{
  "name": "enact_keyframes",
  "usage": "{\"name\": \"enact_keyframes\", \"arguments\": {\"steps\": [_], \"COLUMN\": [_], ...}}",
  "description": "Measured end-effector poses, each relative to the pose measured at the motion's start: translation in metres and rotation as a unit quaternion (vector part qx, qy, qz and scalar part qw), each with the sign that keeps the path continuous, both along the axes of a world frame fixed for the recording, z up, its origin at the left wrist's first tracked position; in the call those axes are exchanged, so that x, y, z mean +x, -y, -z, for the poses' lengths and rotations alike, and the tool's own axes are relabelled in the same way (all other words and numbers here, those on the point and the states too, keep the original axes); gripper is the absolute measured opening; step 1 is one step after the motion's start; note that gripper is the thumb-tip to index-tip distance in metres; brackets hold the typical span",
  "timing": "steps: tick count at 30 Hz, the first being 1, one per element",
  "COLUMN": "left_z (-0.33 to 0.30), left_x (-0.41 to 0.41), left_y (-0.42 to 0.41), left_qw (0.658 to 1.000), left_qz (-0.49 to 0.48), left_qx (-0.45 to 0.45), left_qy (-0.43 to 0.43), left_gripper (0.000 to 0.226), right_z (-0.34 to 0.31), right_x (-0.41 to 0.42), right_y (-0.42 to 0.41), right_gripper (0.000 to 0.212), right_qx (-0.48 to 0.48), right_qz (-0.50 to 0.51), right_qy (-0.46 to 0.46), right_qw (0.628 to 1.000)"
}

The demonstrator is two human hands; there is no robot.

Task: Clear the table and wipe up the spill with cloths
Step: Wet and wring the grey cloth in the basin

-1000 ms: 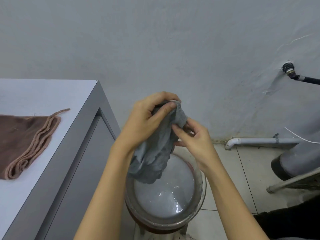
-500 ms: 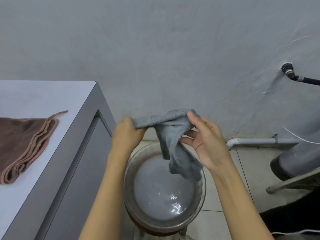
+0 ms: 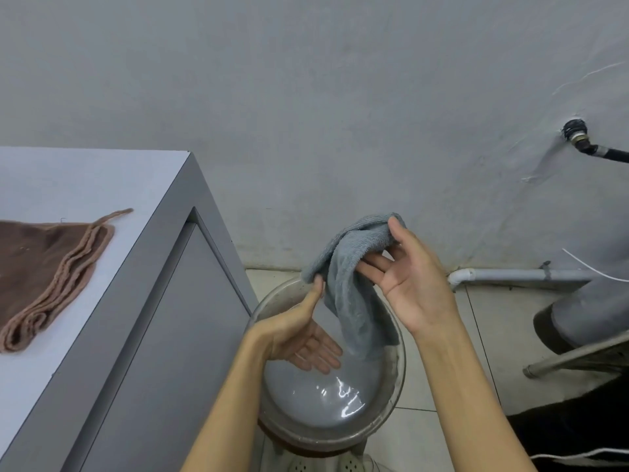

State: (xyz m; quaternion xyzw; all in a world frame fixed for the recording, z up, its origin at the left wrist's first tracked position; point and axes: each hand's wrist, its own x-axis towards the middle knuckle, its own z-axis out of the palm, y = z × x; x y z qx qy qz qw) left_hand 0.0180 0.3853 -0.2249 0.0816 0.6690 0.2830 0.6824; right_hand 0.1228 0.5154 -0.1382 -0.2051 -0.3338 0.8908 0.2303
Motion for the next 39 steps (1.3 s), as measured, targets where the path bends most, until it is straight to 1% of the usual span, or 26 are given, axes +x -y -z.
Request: {"name": "enact_keyframes", "arguments": {"steps": [3, 6, 8, 9, 11, 12, 16, 17, 19, 21, 23, 25, 28, 30, 32, 34, 35, 37, 39], "left_z": [0.000, 0.005, 0.011, 0.016, 0.023, 0.024, 0.015, 0.011, 0.004, -0.001, -0.006, -0.010, -0.013, -0.016, -0.020, -0.024, -0.026, -0.028, -0.030], "left_x": [0.000, 0.001, 0.005, 0.007, 0.007, 0.006, -0.003, -0.007, -0.016, -0.027, -0.036, -0.044, -0.052, -0.053, -0.052, -0.050, -0.050, -0.054, -0.060], "left_y": [-0.006, -0.010, -0.014, -0.015, -0.016, -0.015, -0.006, -0.004, 0.001, 0.006, 0.013, 0.019, 0.026, 0.028, 0.028, 0.027, 0.026, 0.025, 0.025], "left_qw": [0.997, 0.993, 0.988, 0.980, 0.954, 0.944, 0.926, 0.914, 0.878, 0.834, 0.804, 0.784, 0.771, 0.767, 0.759, 0.741, 0.732, 0.725, 0.737], "left_qz": [-0.062, -0.100, -0.140, -0.182, -0.277, -0.305, -0.355, -0.380, -0.448, -0.509, -0.538, -0.549, -0.530, -0.476, -0.384, -0.297, -0.276, -0.270, -0.300], "left_qx": [0.051, 0.056, 0.063, 0.075, 0.104, 0.114, 0.131, 0.136, 0.155, 0.185, 0.203, 0.215, 0.199, 0.176, 0.132, 0.078, 0.070, 0.077, 0.110], "left_qy": [-0.019, -0.032, -0.010, 0.013, 0.049, 0.048, -0.017, -0.038, -0.071, -0.105, -0.152, -0.196, -0.292, -0.394, -0.510, -0.597, -0.619, -0.628, -0.596], "left_gripper": [0.125, 0.124, 0.122, 0.117, 0.098, 0.086, 0.032, 0.024, 0.017, 0.015, 0.018, 0.018, 0.017, 0.016, 0.018, 0.021, 0.022, 0.022, 0.017], "right_z": [0.001, 0.000, 0.000, 0.000, 0.000, 0.000, 0.006, 0.009, 0.014, 0.021, 0.027, 0.033, 0.039, 0.041, 0.045, 0.049, 0.051, 0.051, 0.050], "right_x": [0.003, 0.004, 0.005, 0.005, 0.005, 0.006, 0.009, 0.009, 0.010, 0.011, 0.013, 0.014, 0.014, 0.012, 0.012, 0.011, 0.011, 0.012, 0.012], "right_y": [-0.002, -0.003, -0.002, -0.002, -0.003, -0.004, -0.012, -0.014, -0.015, -0.017, -0.021, -0.027, -0.034, -0.039, -0.044, -0.048, -0.050, -0.053, -0.054], "right_gripper": [0.012, 0.014, 0.015, 0.015, 0.015, 0.015, 0.017, 0.019, 0.024, 0.028, 0.025, 0.021, 0.016, 0.018, 0.022, 0.020, 0.021, 0.022, 0.021], "right_qx": [-0.014, -0.032, -0.038, -0.041, -0.043, -0.041, -0.029, -0.025, -0.007, 0.022, 0.047, 0.083, 0.145, 0.186, 0.228, 0.252, 0.251, 0.234, 0.222], "right_qz": [0.009, 0.019, 0.023, 0.025, 0.030, 0.034, 0.052, 0.055, 0.064, 0.074, 0.086, 0.100, 0.129, 0.147, 0.166, 0.177, 0.181, 0.181, 0.172], "right_qy": [0.000, -0.005, -0.010, -0.011, -0.014, -0.014, -0.006, 0.001, 0.027, 0.058, 0.087, 0.133, 0.196, 0.220, 0.236, 0.232, 0.227, 0.218, 0.212], "right_qw": [1.000, 0.999, 0.999, 0.999, 0.999, 0.998, 0.998, 0.998, 0.998, 0.995, 0.991, 0.983, 0.961, 0.946, 0.930, 0.923, 0.924, 0.930, 0.936]}}
